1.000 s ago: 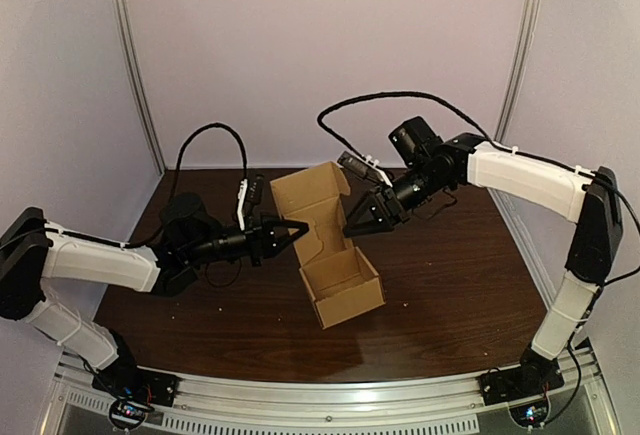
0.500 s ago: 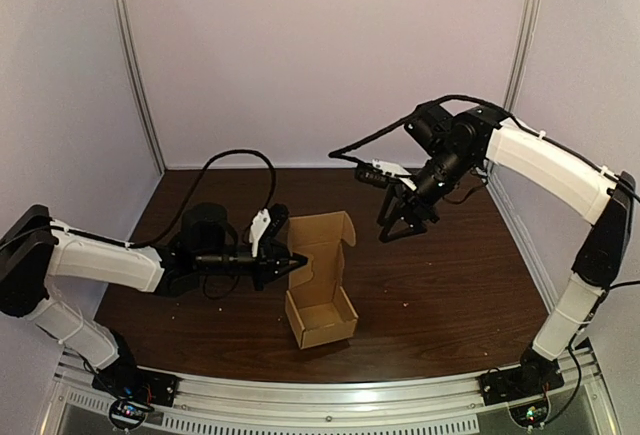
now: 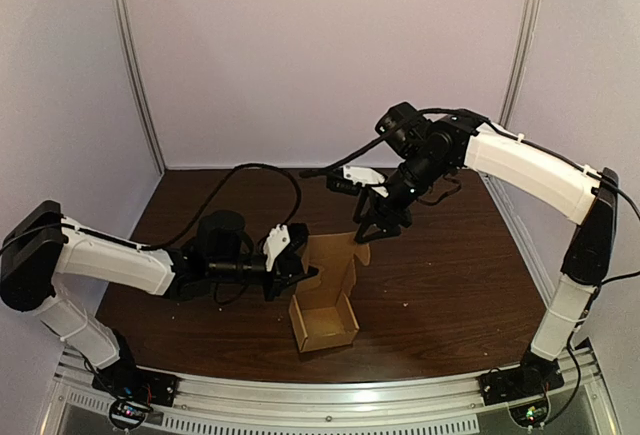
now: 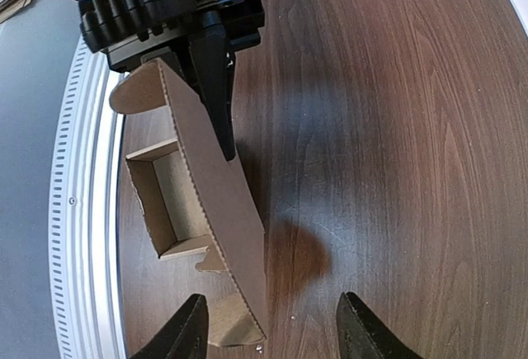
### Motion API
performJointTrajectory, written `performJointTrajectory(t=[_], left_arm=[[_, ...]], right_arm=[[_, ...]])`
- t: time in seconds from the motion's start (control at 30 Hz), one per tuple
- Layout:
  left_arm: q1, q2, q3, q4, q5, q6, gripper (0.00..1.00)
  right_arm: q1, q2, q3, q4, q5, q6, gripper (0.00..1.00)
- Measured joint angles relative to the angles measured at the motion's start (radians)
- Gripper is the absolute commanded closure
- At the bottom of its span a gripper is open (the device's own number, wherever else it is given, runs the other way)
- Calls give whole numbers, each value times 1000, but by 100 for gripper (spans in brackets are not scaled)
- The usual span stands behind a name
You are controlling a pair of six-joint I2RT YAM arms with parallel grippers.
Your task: Fold the paper box
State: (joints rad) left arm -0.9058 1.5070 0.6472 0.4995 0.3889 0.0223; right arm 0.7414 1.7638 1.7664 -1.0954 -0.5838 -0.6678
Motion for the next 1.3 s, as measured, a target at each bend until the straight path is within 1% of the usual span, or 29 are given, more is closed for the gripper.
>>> performJointTrajectory(t=[0.07, 0.1, 0.2, 0.23, 0.37, 0.43, 0.5, 0.53, 0.7, 0.8, 0.87, 1.03, 1.17, 1.23, 1.3], left_arm=[[-10, 2, 0, 3, -14, 24, 96], [-13, 4, 0, 7, -20, 33, 94], [-21, 11, 0, 18, -37, 56, 87], [-23, 14, -1, 17, -42, 60, 86], [-26, 21, -11, 13, -66, 70, 84], [-26, 21, -18, 15, -75, 71, 79], [-26, 21, -19, 18, -80, 73, 73], [-26, 21, -19, 19, -83, 73, 71], [-28, 0, -50, 30, -108, 51, 61], [-45, -54, -91, 8, -132, 30, 55], [-58, -106, -116, -5, -145, 14, 53], [-82, -241, -175, -19, -172, -49, 49], [-93, -353, -218, -62, -190, -104, 48], [-97, -397, -235, -81, -199, -128, 49], [-99, -432, -251, -101, -213, -153, 52]], right_arm=[[7, 3, 0, 0, 2, -2, 51], [10, 3, 0, 0, 2, -2, 55], [19, 4, 0, 2, 2, -2, 75], [24, 4, 0, 2, 2, 0, 79], [44, 5, 0, 4, 0, 10, 85], [51, 7, 0, 4, 0, 11, 89], [52, 8, 0, 4, 2, 10, 93], [53, 8, 0, 3, 4, 9, 94], [86, -11, -29, 22, 37, -2, 94], [123, -51, -89, 49, 66, -6, 94], [142, -82, -126, 63, 81, -6, 92], [167, -141, -190, 85, 109, 8, 81], [175, -150, -215, 100, 111, 29, 71], [177, -150, -227, 102, 104, 45, 65], [180, -150, -235, 103, 89, 67, 62]])
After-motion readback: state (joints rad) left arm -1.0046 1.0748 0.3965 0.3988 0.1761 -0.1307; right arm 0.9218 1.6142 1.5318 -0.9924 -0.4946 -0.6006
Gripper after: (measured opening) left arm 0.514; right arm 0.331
